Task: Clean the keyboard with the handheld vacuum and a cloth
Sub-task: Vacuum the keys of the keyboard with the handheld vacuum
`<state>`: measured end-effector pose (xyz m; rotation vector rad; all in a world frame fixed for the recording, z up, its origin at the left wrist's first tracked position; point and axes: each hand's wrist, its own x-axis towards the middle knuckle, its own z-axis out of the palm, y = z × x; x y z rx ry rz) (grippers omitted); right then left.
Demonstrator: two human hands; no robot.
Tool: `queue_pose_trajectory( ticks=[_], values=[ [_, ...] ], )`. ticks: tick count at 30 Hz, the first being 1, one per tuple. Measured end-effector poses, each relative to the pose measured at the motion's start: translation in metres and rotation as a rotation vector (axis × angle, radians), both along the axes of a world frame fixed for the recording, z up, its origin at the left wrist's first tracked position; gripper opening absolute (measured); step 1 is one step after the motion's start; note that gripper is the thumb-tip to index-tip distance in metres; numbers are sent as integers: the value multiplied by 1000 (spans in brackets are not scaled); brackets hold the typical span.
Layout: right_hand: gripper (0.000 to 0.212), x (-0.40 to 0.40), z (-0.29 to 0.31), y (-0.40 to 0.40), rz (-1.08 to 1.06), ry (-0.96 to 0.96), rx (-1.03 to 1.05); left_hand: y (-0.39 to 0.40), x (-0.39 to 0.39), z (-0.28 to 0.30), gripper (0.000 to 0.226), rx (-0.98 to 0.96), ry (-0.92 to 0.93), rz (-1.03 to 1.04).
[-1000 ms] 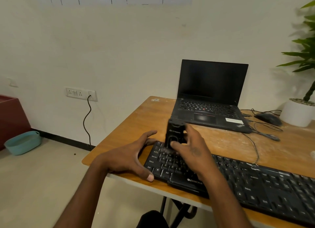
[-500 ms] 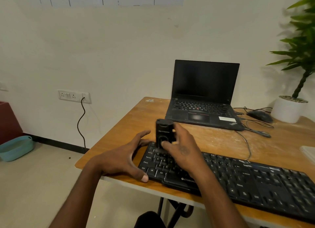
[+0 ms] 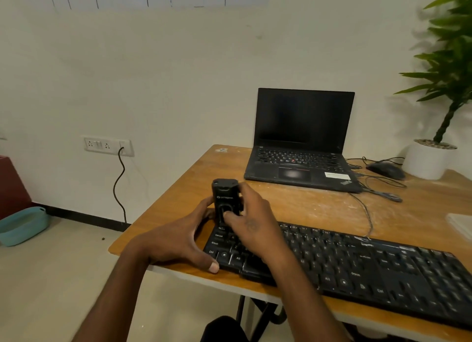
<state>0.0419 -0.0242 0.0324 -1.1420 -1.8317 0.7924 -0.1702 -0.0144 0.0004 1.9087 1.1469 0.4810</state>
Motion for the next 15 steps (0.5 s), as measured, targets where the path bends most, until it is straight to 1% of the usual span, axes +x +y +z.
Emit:
queue_pose_trajectory(
  ticks=[4, 9, 12, 15],
  values=[
    [48, 14, -2, 0, 16, 39, -40, -1, -2, -3, 133, -9, -12, -14],
    [50, 43, -10, -6, -35, 104, -23, 2, -3, -4, 133, -11, 24, -15],
    [50, 28, -7, -4, -25, 62, -10, 1, -1, -1, 134, -10, 13, -7],
    [44, 5, -4, -1, 2, 5, 13, -1, 1, 1, 134, -7, -2, -2]
  ],
)
